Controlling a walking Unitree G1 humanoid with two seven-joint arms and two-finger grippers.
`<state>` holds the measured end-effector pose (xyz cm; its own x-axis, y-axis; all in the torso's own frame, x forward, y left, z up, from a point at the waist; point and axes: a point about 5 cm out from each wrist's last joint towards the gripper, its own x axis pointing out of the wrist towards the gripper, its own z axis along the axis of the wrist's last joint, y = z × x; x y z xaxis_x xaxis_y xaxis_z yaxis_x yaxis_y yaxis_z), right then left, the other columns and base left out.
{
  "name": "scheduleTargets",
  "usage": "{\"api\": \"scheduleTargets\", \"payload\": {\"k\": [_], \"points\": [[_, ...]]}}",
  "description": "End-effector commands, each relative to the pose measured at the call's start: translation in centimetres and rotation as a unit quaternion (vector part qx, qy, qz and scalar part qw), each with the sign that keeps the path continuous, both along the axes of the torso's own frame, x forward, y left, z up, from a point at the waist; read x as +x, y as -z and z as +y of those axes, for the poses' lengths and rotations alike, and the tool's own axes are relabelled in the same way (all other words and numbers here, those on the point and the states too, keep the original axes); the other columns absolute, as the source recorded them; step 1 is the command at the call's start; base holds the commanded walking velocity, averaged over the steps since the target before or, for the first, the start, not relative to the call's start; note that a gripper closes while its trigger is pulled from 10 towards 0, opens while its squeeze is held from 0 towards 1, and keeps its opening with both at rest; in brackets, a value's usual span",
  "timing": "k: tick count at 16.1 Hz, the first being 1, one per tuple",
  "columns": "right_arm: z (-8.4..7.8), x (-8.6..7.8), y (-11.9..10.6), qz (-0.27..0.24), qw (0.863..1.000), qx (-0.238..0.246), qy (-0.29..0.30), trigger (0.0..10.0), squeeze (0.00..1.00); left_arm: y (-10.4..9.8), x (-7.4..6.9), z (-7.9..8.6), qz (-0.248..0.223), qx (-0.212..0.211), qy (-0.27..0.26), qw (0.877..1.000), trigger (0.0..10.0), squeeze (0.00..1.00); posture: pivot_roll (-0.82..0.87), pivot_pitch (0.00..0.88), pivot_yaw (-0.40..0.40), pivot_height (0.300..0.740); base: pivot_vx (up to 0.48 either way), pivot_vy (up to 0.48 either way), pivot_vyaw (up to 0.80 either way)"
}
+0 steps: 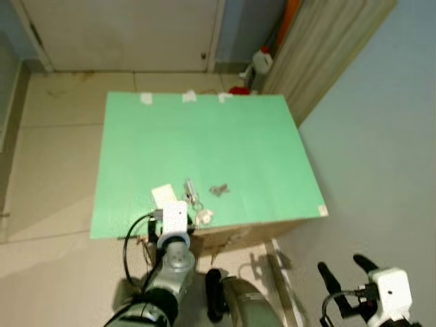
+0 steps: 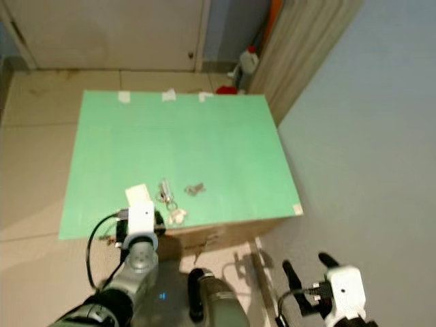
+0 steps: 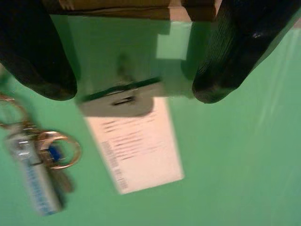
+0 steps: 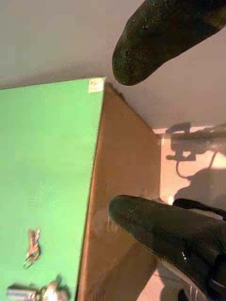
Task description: Hang keys on a hook
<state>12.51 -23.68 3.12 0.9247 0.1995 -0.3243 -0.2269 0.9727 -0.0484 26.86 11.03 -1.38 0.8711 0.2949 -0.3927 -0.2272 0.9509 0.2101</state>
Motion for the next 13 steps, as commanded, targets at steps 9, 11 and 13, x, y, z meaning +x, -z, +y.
{"api": "scheduleTargets", "payload": {"k": [9, 11, 13], "points": [[1.2, -1.2, -2.4, 0.063, 0.998, 0.012, 0.011, 10.0, 0.0, 0.7, -0.5, 0.1, 0.025, -0.006, 0.002, 1.0, 9.6, 0.0, -0.37, 0.244, -0.189, 0.74, 0.0, 0.0, 0.0], [1.3, -1.2, -2.5, 0.072, 0.997, 0.013, 0.015, 10.0, 0.0, 0.2, 0.1, -0.2, 0.013, -0.004, 0.017, 1.0, 9.5, 0.0, -0.37, 0.247, -0.186, 0.74, 0.0, 0.0, 0.0], [1.3, -1.1, -2.4, 0.075, 0.997, 0.013, 0.017, 10.0, 0.0, 0.1, 0.1, -0.3, 0.011, -0.006, 0.021, 1.0, 9.5, 0.0, -0.37, 0.249, -0.184, 0.74, 0.0, 0.0, 0.0]]}}
